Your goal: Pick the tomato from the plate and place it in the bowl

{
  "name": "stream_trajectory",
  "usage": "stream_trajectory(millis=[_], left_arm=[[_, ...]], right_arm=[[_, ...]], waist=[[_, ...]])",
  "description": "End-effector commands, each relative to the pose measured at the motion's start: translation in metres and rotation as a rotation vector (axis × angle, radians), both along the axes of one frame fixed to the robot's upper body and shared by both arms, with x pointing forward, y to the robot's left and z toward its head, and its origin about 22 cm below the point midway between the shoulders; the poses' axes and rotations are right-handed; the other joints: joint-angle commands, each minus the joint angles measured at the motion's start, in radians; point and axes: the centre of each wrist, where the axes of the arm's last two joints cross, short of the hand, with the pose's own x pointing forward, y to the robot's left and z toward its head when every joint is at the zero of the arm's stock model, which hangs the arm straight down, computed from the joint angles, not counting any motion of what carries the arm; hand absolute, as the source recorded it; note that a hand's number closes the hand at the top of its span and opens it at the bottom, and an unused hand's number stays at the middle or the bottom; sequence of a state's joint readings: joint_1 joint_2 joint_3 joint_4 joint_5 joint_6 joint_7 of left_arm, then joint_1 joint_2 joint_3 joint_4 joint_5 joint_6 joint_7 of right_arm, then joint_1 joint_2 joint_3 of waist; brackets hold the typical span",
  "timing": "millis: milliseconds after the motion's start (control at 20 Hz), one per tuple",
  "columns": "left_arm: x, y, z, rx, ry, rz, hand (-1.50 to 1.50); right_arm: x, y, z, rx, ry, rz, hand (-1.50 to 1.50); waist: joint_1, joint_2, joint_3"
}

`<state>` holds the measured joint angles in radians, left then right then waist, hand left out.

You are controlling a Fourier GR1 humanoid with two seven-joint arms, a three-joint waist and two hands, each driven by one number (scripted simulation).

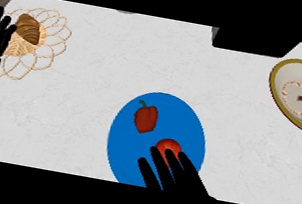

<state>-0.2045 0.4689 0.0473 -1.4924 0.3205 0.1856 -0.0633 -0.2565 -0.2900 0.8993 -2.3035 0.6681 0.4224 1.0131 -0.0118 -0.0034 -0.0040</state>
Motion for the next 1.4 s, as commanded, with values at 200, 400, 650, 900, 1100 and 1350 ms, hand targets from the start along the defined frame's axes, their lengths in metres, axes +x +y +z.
stream_trajectory(millis=[200,400,650,900,1100,1350], left_arm=[[0.012,0.0,0.009,0.005,-0.019,-0.014,0.0],[-0.004,0.0,0.006,0.001,-0.014,-0.018,0.0],[0.004,0.016,0.008,-0.002,-0.014,0.005,0.0],[0.009,-0.011,0.001,0.001,-0.006,-0.005,0.0],[-0.003,0.004,0.016,0.005,-0.001,-0.024,0.0],[0.029,0.001,0.004,0.001,-0.005,-0.007,0.0]], right_arm=[[0.002,0.001,0.018,-0.101,0.074,-0.066,-1.5],[0.028,0.001,0.008,-0.131,0.12,-0.075,-1.5],[0.042,-0.001,-0.012,-0.135,0.168,-0.093,-1.5],[0.045,0.003,-0.029,-0.149,0.153,-0.124,-1.5],[0.049,0.015,-0.055,-0.146,0.153,-0.121,-1.5],[0.09,-0.012,-0.063,-0.103,0.142,-0.085,-1.5]], waist=[[0.005,0.002,0.003],[0.014,0.002,0.003],[0.012,0.003,0.004],[0.01,0.003,0.004],[0.016,0.002,0.004],[0.008,0.006,0.004]])
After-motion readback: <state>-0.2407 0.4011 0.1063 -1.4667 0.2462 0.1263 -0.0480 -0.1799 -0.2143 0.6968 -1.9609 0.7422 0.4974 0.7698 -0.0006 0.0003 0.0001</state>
